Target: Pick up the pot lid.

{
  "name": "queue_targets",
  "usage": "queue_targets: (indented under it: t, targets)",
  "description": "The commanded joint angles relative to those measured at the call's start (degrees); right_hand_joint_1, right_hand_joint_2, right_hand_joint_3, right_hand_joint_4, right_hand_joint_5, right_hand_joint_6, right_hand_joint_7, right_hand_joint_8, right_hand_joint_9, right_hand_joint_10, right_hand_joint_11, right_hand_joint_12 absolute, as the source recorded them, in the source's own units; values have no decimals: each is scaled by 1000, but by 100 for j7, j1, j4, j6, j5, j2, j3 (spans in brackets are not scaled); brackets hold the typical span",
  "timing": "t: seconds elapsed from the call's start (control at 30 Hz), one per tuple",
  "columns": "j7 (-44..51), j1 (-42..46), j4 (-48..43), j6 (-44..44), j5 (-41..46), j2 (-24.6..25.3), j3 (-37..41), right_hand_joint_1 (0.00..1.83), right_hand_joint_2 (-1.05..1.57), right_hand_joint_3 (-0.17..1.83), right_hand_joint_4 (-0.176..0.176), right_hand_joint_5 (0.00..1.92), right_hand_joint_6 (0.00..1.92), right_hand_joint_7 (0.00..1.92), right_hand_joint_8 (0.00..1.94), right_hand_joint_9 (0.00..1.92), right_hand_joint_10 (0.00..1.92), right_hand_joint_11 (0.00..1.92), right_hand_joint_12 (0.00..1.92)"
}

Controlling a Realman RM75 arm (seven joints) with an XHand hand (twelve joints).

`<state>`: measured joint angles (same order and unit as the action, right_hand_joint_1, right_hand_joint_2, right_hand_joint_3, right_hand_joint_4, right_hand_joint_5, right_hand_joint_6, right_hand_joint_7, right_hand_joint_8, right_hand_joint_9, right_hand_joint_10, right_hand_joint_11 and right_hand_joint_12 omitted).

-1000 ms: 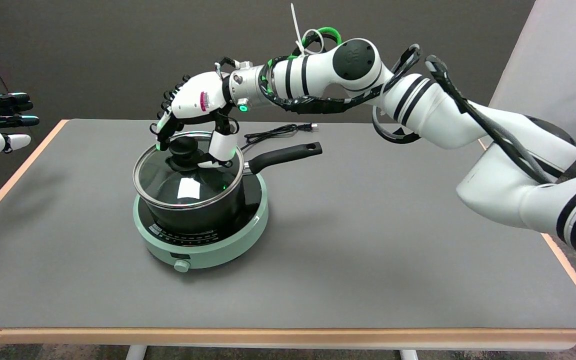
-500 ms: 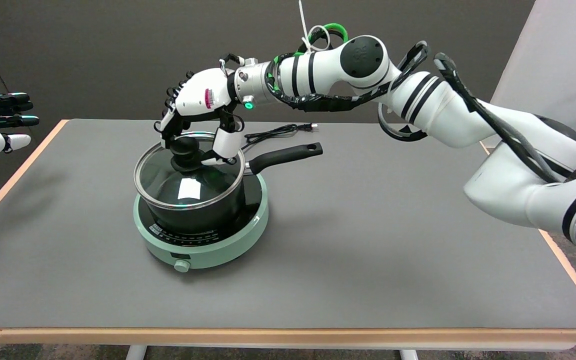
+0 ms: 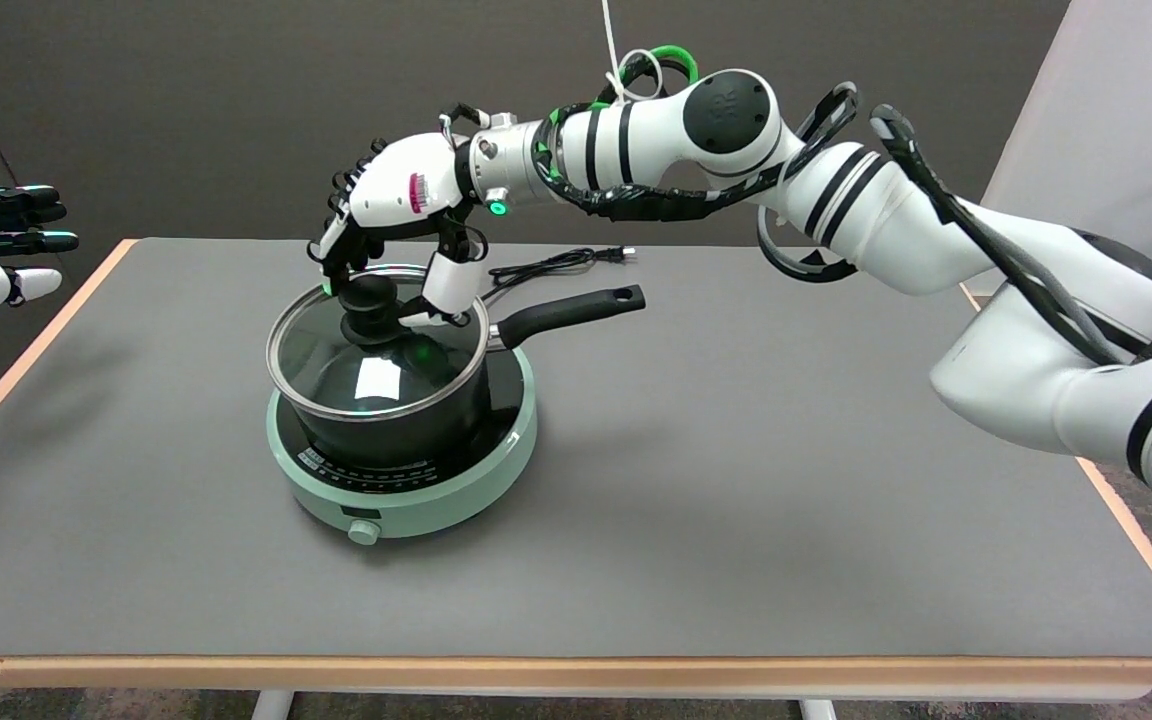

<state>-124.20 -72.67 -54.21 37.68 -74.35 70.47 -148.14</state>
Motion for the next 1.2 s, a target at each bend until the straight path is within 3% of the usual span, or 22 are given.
queue_targets:
  t: [0.03, 0.17, 0.4, 1.2]
  targets:
    - [-2, 40, -105, 129, 207, -5, -15, 869, 643, 868, 144, 541, 348, 581, 397, 611, 545, 293, 368]
    - [-1, 53, -150, 179, 280, -10, -14, 866, 604, 921, 146, 470, 231, 577, 283, 592, 515, 273, 405]
    - [-2, 88, -233, 201, 338, -45, 33, 863, 596, 934, 152, 468, 225, 577, 251, 590, 485, 268, 416]
    - [70, 136, -164, -71, 343, -61, 15, 906, 631, 904, 176, 568, 387, 635, 262, 620, 476, 288, 397]
